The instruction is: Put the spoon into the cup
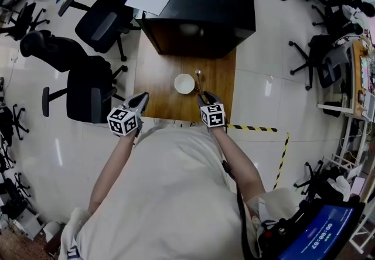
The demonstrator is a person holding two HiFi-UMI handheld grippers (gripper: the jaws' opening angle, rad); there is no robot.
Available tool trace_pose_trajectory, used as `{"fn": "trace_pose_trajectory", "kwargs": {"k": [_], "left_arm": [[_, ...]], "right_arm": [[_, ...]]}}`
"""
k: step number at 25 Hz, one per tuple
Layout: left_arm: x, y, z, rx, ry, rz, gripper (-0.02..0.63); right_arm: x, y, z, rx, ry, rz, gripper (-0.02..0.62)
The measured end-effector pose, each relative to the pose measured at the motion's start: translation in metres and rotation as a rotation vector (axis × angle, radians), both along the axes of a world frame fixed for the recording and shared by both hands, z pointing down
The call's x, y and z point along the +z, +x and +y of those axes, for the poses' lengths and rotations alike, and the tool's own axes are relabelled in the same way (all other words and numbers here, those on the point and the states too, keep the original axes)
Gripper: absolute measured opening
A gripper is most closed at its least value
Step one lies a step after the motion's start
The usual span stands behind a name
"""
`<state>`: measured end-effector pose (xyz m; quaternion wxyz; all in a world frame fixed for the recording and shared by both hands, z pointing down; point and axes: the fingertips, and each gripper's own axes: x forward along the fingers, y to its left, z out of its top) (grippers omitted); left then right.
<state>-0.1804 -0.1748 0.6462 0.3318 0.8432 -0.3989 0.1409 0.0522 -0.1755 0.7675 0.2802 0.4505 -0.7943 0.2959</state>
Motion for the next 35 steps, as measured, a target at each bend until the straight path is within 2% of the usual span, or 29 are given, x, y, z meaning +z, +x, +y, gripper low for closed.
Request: {"fn": "trace_pose_trajectory", "kwargs": {"k": [5, 12, 35], "left_arm": [[0.004, -0.007, -0.001, -0.025, -0.001, 0.006, 0.0], [0.006, -0.016, 0.007, -0.06, -0.004, 0.016, 0.0], [0.012, -0.034, 0.015, -0.111, -0.015, 0.013, 0.0]], "right_arm": [[0.001, -0.032, 0.007, -0.108, -0.039, -0.027, 0.124], [0.014, -0.051, 0.015, -0.183, -0.115, -0.022, 0.124], [0.04, -0.058, 0.008, -0.204, -0.208, 0.012, 0.124]]}}
